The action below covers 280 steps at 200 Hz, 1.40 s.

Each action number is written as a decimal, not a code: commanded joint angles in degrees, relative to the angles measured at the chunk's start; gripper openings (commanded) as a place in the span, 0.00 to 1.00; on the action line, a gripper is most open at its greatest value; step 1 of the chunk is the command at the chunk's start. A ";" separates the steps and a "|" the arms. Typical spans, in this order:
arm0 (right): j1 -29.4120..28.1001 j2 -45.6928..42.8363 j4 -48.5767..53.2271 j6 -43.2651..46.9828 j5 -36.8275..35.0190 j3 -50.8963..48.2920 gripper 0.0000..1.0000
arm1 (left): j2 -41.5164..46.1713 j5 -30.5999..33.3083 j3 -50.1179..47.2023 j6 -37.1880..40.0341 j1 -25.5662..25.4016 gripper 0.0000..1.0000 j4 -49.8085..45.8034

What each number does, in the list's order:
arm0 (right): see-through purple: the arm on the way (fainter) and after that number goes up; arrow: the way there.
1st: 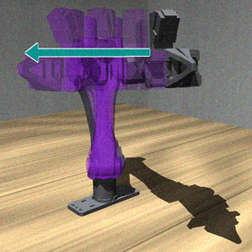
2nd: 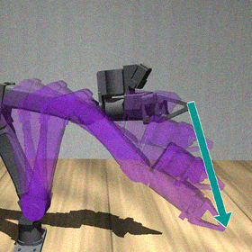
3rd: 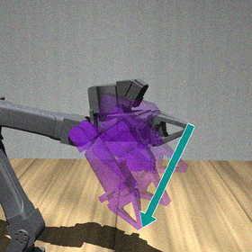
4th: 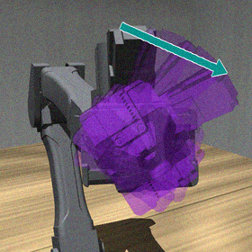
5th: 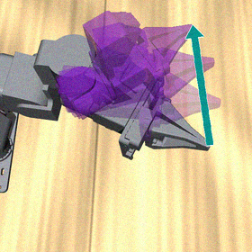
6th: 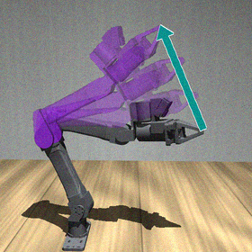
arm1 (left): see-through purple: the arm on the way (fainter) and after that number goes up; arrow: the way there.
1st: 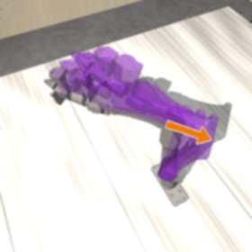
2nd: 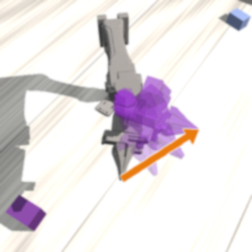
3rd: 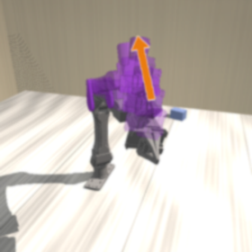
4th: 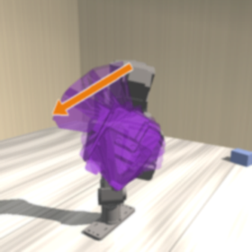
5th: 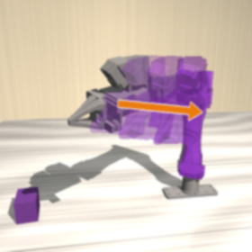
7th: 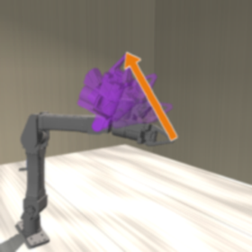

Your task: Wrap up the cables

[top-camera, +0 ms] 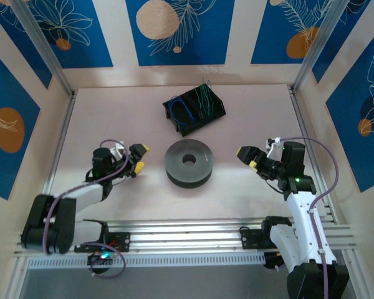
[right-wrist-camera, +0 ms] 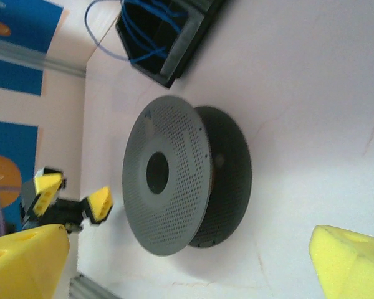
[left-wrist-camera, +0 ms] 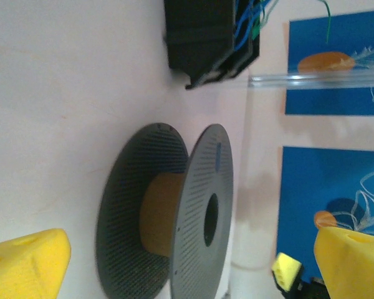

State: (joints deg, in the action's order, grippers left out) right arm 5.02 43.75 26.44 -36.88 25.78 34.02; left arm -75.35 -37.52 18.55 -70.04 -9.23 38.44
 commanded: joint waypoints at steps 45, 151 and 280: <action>-2.26 0.20 -0.72 -0.02 7.77 -3.17 0.90 | -30.42 -7.29 9.11 -18.22 -11.02 0.70 42.19; -5.08 1.66 -1.50 -0.73 6.88 -2.40 0.97 | -30.29 -3.45 10.41 -16.37 -15.64 0.00 42.08; -24.89 22.01 3.64 5.98 -11.07 23.43 0.99 | 11.92 32.19 53.95 40.80 -12.96 0.00 -90.74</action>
State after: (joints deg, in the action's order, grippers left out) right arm -15.20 60.01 27.05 -34.89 21.69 50.28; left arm -62.87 -20.97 64.27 -42.89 -22.59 -23.29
